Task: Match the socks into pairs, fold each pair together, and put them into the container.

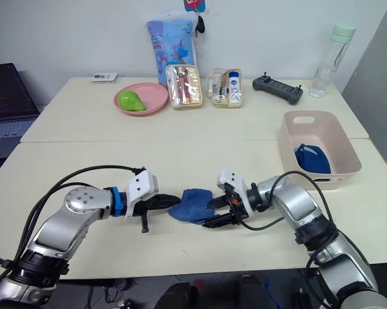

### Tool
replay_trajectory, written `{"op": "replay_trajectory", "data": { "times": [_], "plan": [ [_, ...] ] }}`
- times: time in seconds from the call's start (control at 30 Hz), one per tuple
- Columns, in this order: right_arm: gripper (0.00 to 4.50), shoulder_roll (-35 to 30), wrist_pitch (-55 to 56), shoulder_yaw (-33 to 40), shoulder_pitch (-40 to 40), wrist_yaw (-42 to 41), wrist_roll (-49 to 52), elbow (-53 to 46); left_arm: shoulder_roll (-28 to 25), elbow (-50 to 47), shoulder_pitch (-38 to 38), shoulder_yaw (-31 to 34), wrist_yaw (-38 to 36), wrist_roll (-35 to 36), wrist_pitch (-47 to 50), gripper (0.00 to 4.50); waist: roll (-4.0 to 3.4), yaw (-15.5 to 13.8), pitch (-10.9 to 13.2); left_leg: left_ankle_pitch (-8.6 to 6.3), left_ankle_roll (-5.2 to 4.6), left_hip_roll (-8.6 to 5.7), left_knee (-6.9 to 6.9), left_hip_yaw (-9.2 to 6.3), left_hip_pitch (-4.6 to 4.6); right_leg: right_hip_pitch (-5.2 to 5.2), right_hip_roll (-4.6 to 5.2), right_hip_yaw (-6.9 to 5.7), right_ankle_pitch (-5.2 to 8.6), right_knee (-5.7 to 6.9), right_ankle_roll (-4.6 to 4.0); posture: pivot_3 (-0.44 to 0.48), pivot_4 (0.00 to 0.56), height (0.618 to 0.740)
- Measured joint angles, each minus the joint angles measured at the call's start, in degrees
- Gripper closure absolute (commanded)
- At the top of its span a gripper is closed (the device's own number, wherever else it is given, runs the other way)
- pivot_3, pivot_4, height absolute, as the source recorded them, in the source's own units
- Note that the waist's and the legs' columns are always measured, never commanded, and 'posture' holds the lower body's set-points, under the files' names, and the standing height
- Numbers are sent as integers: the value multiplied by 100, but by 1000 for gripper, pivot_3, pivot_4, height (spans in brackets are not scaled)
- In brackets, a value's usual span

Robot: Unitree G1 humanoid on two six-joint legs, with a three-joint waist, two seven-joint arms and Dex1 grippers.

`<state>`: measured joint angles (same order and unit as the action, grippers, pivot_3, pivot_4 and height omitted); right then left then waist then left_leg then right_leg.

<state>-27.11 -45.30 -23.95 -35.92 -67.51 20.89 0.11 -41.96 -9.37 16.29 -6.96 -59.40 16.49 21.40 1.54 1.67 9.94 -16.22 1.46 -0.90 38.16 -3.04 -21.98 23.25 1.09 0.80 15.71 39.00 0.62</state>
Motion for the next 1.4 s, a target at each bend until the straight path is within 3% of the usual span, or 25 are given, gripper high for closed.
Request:
{"op": "replay_trajectory", "data": {
  "times": [0.17,0.4,0.7,0.93,1.23,1.4],
  "plan": [
    [1133,-62,-41,9,-4,-35,48,0,182,-523,-18,192,-12,547,274,4500,0,0,0,0,0,0,0,1,2,0,1,0,0,1,0,0,150,740],
    [1133,-257,-864,508,-94,94,522,-247,219,-89,-158,-236,130,-47,56,4500,0,0,0,0,0,0,-1,0,3,0,0,0,0,3,0,0,150,740],
    [1133,174,-2249,744,-158,1502,513,-12,600,324,-295,-370,103,-123,-308,4500,0,-4,-1,0,0,0,-1,1,1,-1,2,2,0,0,0,0,150,740],
    [1133,1159,-3262,1473,-282,2086,957,464,618,282,-346,-370,95,-108,-303,4500,-1,-1,-3,0,0,0,-3,1,3,-1,2,2,0,3,0,0,150,740],
    [1133,1669,-3258,1506,-458,2500,950,764,616,234,-355,-364,83,-82,-218,4500,-1,8,-4,0,0,-1,-4,2,3,0,2,1,0,2,0,0,150,740],
    [2716,1737,-3156,1544,-416,2605,953,892,614,191,-371,-354,95,-66,-175,4500,-1,9,-4,0,0,-1,-4,1,3,0,2,1,0,2,0,0,150,740]
  ]
}}
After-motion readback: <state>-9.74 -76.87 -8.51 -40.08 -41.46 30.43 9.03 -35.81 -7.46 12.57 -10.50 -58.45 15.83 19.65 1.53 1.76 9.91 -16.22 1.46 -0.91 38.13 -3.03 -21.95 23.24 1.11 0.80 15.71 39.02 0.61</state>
